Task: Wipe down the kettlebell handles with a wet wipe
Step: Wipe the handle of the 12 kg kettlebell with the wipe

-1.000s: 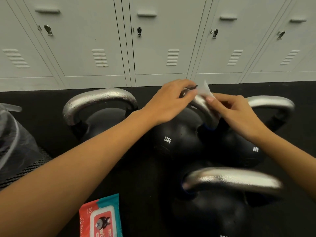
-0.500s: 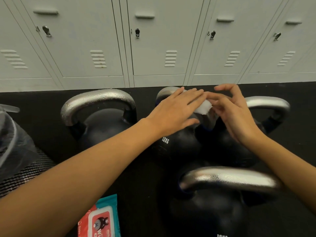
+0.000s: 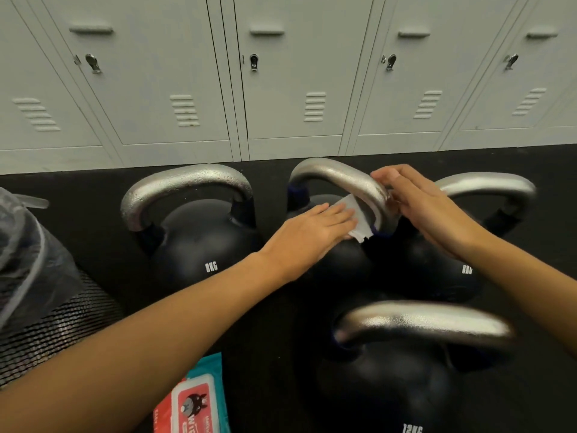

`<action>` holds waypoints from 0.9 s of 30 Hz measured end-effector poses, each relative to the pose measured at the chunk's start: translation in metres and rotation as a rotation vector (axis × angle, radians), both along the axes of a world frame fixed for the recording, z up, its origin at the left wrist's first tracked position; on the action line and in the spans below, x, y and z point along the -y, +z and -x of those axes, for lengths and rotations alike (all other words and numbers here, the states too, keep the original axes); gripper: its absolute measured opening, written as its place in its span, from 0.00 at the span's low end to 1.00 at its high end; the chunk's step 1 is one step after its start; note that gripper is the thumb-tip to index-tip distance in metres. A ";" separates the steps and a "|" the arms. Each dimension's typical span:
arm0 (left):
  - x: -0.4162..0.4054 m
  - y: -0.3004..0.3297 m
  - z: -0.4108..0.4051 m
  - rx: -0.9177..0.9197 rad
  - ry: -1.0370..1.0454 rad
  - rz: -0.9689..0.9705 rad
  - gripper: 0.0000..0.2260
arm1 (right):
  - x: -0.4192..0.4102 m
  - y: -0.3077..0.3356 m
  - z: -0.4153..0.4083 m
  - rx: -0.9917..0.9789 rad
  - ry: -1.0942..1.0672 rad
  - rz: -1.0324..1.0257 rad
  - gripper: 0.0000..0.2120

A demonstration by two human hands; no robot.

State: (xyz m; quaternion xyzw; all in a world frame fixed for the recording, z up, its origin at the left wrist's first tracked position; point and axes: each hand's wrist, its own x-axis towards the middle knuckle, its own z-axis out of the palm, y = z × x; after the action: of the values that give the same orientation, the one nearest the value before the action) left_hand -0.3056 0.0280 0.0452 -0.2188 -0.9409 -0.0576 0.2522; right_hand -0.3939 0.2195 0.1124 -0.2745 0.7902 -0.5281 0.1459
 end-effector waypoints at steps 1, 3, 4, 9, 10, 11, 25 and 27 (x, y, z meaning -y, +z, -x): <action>-0.004 0.002 0.001 0.085 0.038 -0.045 0.16 | 0.000 0.000 0.000 0.005 0.004 -0.002 0.13; -0.013 0.004 0.008 0.218 0.084 -0.076 0.17 | 0.000 0.001 0.000 0.011 0.013 -0.009 0.14; -0.017 0.003 0.012 0.254 0.101 -0.077 0.17 | 0.000 0.001 0.000 0.013 0.017 -0.011 0.14; -0.031 -0.006 0.022 0.275 0.174 0.103 0.19 | 0.000 0.000 0.001 0.025 0.040 -0.027 0.14; -0.031 -0.008 0.022 0.260 0.176 0.102 0.19 | 0.000 0.000 0.001 0.031 0.044 -0.027 0.14; -0.030 -0.009 0.023 0.242 0.168 0.087 0.17 | 0.000 0.000 0.001 0.036 0.049 -0.024 0.14; -0.044 0.034 0.031 0.509 0.492 -1.082 0.09 | 0.002 -0.006 0.002 0.068 0.058 -0.016 0.12; -0.042 0.033 0.029 0.545 0.510 -1.159 0.10 | 0.001 -0.006 0.003 0.079 0.064 -0.012 0.12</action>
State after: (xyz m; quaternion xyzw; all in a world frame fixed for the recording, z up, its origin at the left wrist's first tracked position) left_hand -0.3350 0.0696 0.0781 0.2021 -0.8100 -0.5432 0.0888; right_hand -0.3974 0.2182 0.1059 -0.2778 0.7777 -0.5290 0.1954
